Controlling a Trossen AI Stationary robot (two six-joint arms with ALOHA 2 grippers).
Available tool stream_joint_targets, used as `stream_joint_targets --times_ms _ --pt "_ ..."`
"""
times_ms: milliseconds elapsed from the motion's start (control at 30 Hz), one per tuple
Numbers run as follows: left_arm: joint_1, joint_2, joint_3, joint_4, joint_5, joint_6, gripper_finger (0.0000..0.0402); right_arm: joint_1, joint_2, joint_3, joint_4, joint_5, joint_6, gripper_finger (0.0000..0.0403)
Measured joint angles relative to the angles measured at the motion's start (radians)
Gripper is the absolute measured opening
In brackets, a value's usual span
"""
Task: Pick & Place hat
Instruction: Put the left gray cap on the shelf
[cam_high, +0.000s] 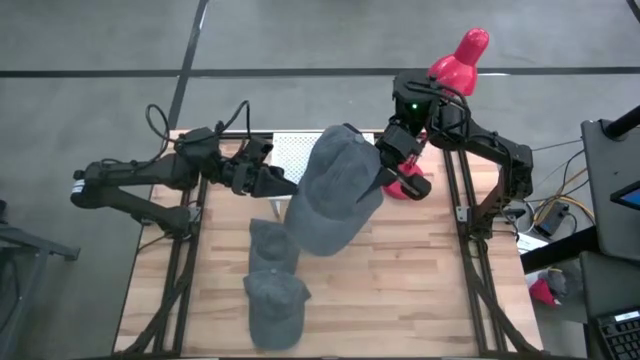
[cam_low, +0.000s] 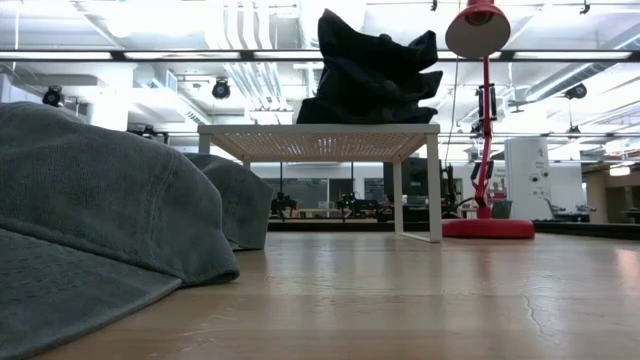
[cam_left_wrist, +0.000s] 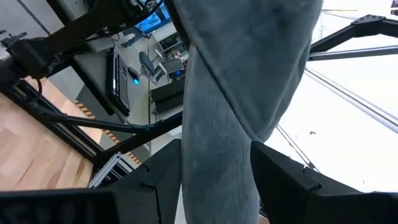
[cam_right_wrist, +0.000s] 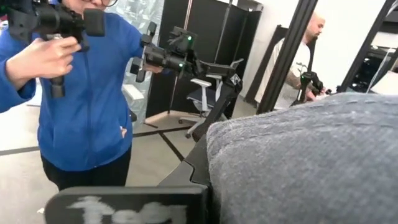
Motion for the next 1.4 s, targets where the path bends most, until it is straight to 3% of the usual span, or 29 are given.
stream_joint_targets --times_ms 233,567,1000,1400 --pt "0.001 0.040 0.000 0.019 0.027 -0.022 0.0181 -0.001 0.005 -0.001 0.001 0.000 -0.020 0.0008" --pt "0.012 0.083 0.000 0.177 0.091 -0.054 0.0181 -0.011 0.031 -0.013 -0.060 0.002 -0.009 0.0008" --pt "0.013 0.047 0.000 0.174 0.132 -0.037 0.0181 -0.035 0.032 -0.014 -0.165 0.059 -0.005 0.0008" --pt "0.030 0.049 0.000 0.079 0.149 0.006 0.0181 -0.040 0.032 -0.014 -0.134 0.087 -0.010 0.0008"
